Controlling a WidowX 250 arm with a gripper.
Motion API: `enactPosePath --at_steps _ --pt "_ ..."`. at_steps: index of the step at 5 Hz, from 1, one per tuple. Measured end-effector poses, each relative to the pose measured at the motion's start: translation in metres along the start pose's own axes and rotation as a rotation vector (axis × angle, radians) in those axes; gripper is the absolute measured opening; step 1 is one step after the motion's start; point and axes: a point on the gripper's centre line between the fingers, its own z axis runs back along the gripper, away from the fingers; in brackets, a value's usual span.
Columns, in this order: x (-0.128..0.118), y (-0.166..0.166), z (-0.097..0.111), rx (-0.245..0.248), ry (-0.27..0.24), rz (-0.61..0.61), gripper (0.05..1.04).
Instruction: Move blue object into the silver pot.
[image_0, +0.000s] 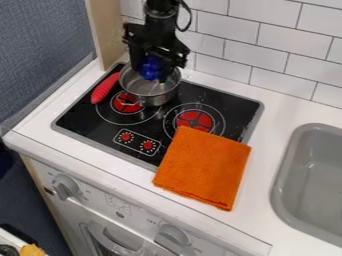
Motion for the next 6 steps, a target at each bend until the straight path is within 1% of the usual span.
enactPosePath --at_steps 1,2,3,4,5,6 --pt "0.0 0.009 -0.002 0.009 0.01 0.011 0.732" --pt "-0.003 0.009 -0.004 -0.018 0.019 0.013 0.796" --pt "-0.003 0.003 -0.005 -0.034 0.021 -0.015 1.005" --pt "-0.006 -0.005 -0.005 -0.07 0.031 -0.024 1.005" --pt "-0.013 -0.023 0.005 -0.186 0.025 -0.047 1.0" --pt "-0.02 -0.037 0.034 -0.301 -0.03 -0.088 1.0"
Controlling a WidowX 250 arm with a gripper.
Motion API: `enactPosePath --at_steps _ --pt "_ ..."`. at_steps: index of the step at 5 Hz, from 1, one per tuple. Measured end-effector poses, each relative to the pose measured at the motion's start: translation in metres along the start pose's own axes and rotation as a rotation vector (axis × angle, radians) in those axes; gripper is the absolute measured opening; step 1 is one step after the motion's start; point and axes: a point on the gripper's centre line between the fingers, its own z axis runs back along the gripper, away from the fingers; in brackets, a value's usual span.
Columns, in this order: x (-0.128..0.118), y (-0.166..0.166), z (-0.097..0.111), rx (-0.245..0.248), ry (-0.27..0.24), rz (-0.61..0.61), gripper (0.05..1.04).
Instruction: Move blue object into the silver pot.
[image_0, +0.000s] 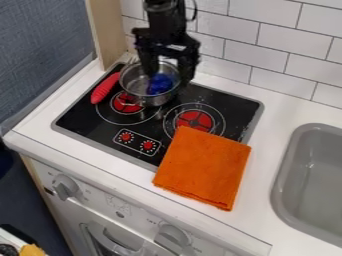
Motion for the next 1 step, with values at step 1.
enactPosePath --at_steps 1 --pt "-0.0097 -0.0088 -0.0057 -0.032 0.025 -0.029 1.0"
